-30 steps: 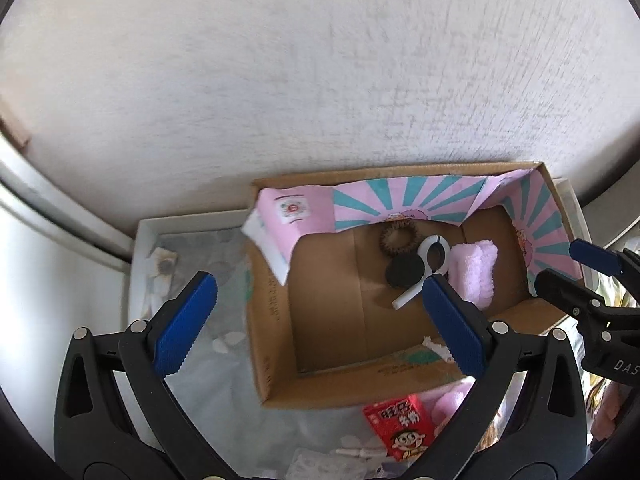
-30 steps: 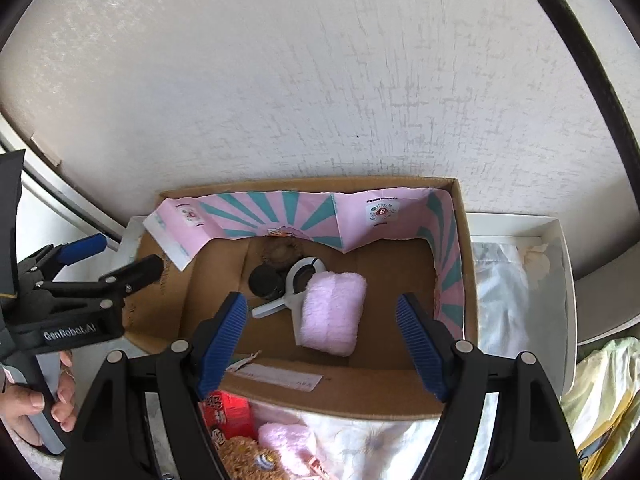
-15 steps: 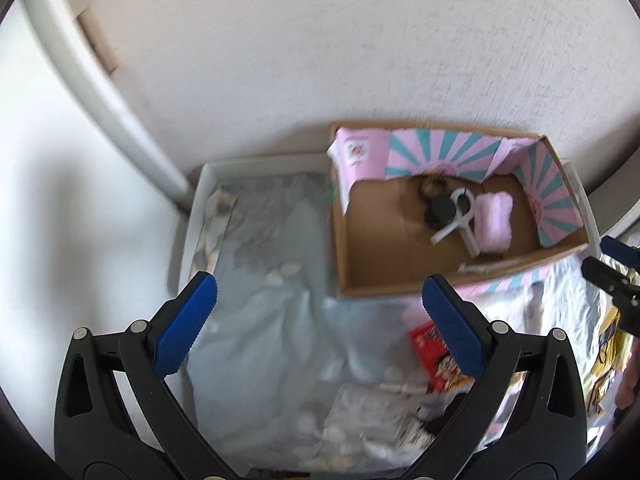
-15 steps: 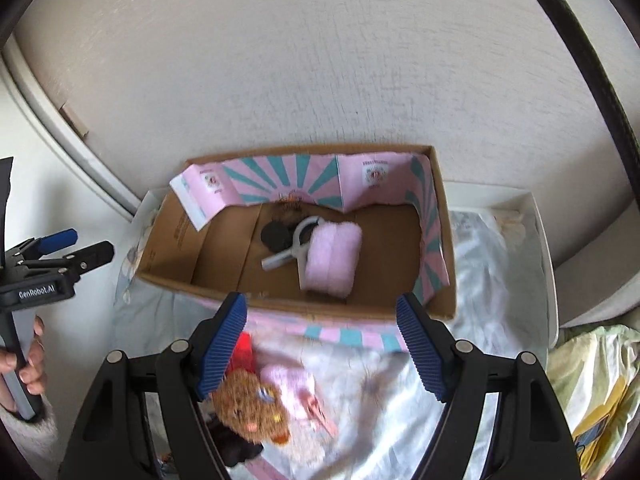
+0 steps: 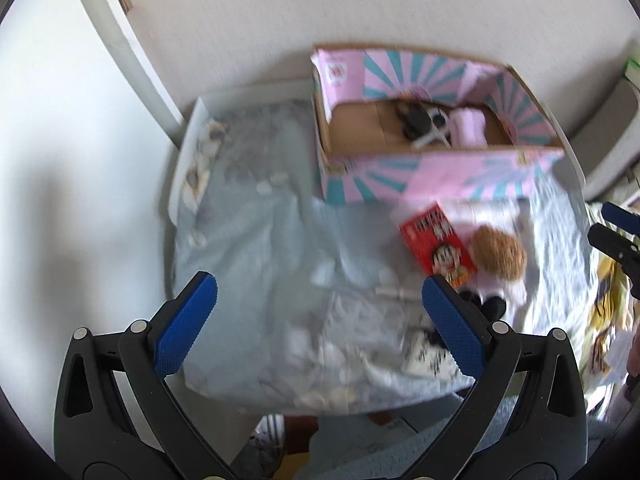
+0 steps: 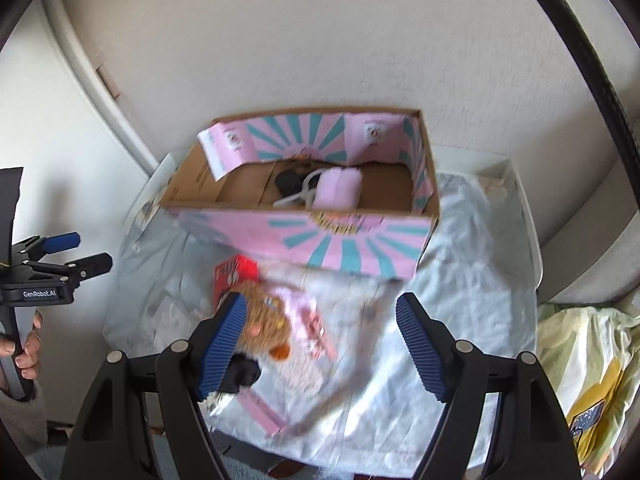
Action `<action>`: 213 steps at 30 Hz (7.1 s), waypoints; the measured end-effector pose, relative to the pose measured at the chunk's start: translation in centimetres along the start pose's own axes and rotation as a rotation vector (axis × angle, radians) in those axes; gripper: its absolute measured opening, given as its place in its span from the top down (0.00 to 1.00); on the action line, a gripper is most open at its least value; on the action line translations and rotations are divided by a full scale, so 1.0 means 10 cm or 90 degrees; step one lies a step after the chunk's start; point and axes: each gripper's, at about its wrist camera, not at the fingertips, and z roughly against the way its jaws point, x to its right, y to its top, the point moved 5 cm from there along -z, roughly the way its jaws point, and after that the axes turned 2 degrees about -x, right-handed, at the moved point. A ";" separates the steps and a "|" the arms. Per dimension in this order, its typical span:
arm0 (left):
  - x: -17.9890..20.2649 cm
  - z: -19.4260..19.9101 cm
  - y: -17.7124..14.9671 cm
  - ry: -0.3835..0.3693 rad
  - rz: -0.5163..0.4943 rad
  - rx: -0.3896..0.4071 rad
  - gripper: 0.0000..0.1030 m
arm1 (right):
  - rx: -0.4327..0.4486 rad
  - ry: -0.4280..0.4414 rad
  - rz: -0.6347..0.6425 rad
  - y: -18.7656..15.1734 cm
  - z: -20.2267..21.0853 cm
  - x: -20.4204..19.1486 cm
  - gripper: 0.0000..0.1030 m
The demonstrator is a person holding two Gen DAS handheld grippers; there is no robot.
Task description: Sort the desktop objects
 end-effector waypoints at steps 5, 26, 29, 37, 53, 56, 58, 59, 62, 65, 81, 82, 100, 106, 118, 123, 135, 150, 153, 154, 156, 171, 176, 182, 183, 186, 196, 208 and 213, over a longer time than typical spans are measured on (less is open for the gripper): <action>0.12 -0.21 -0.30 -0.018 -0.019 -0.027 0.00 | -0.006 0.014 0.007 -0.27 -0.07 -0.14 0.28; 0.36 -0.98 -0.62 -0.057 -0.113 -0.094 0.01 | -0.119 0.107 0.013 -0.77 -0.69 -0.70 0.28; 0.37 -1.04 -0.61 -0.064 -0.118 -0.100 0.00 | -0.127 0.112 0.006 -0.77 -0.74 -0.71 0.28; 0.41 -1.13 -0.61 -0.073 -0.135 -0.115 0.00 | -0.141 0.120 -0.015 -0.76 -0.86 -0.73 0.28; 0.38 -1.18 -0.57 -0.114 -0.149 -0.121 0.03 | -0.150 0.145 -0.030 -0.71 -1.03 -0.77 0.54; 0.37 -1.19 -0.59 -0.121 -0.151 -0.127 0.09 | -0.153 0.149 -0.027 -0.71 -1.06 -0.81 0.60; 0.37 -1.20 -0.60 -0.120 -0.154 -0.129 0.11 | -0.155 0.151 -0.028 -0.72 -1.09 -0.82 0.66; 0.38 -1.19 -0.60 -0.121 -0.158 -0.127 0.13 | -0.155 0.153 -0.029 -0.72 -1.10 -0.83 0.67; 0.39 -1.15 -0.60 -0.125 -0.165 -0.119 0.22 | -0.154 0.152 -0.030 -0.71 -1.11 -0.84 0.75; 0.38 -1.14 -0.59 -0.123 -0.167 -0.117 0.22 | -0.144 0.152 -0.026 -0.67 -1.09 -0.83 0.83; 0.26 -0.87 -0.52 -0.134 -0.156 -0.084 0.23 | -0.086 0.149 0.016 -0.60 -0.99 -0.86 0.87; 0.25 -0.84 -0.51 -0.133 -0.155 -0.081 0.23 | -0.080 0.150 0.019 -0.59 -0.97 -0.87 0.87; 0.24 -0.27 -0.25 -0.145 -0.099 -0.009 0.23 | 0.022 0.150 0.049 -0.30 -0.39 -0.78 0.87; 0.29 -0.07 0.03 -0.155 -0.089 0.018 0.23 | 0.071 0.143 0.052 -0.11 -0.06 -0.65 0.87; 0.45 0.18 0.83 -0.129 -0.116 0.092 0.23 | 0.165 0.061 0.084 0.67 0.37 -0.22 0.87; 0.57 0.09 1.14 -0.120 -0.136 0.099 0.23 | 0.175 0.065 0.064 1.05 0.32 -0.06 0.87; 0.83 -0.81 1.63 -0.103 -0.149 0.012 0.23 | 0.077 0.063 0.035 1.55 -0.64 0.19 0.87; 0.91 -0.94 1.70 -0.070 -0.185 0.015 0.00 | 0.051 0.054 0.030 1.60 -1.00 0.23 0.33; 0.90 -0.78 1.75 -0.041 -0.206 0.056 0.00 | 0.086 0.042 0.039 1.65 -0.87 0.24 0.23; 0.89 -0.75 1.76 -0.040 -0.209 0.061 0.00 | 0.087 0.041 0.041 1.67 -0.86 0.24 0.23; 0.85 -0.70 1.78 -0.037 -0.202 0.072 0.00 | 0.090 0.040 0.040 1.69 -0.83 0.24 0.23; 0.70 -0.54 1.61 -0.085 -0.178 0.077 0.00 | 0.117 0.042 0.051 1.61 -0.66 0.07 0.23; 0.60 -0.36 1.53 -0.098 -0.161 0.099 0.00 | 0.146 0.032 0.058 1.54 -0.51 0.00 0.23; 0.48 -0.09 1.38 -0.110 -0.149 0.127 0.00 | 0.159 0.057 0.040 1.39 -0.31 -0.04 0.23; 0.46 -0.06 1.35 -0.110 -0.148 0.130 0.00 | 0.157 0.065 0.036 1.35 -0.28 -0.05 0.23; 0.40 0.05 1.23 -0.111 -0.145 0.137 0.00 | 0.155 0.081 0.028 1.24 -0.19 -0.09 0.23; 0.21 0.22 0.66 -0.124 -0.140 0.137 0.00 | 0.131 0.085 0.021 0.68 -0.14 -0.18 0.15; 0.04 -0.03 0.02 -0.130 -0.149 0.060 0.00 | 0.053 0.105 -0.023 0.03 -0.46 -0.03 0.12; 0.07 -0.16 -0.22 -0.139 -0.170 0.029 0.00 | 0.029 0.123 -0.035 -0.15 -0.54 -0.02 0.12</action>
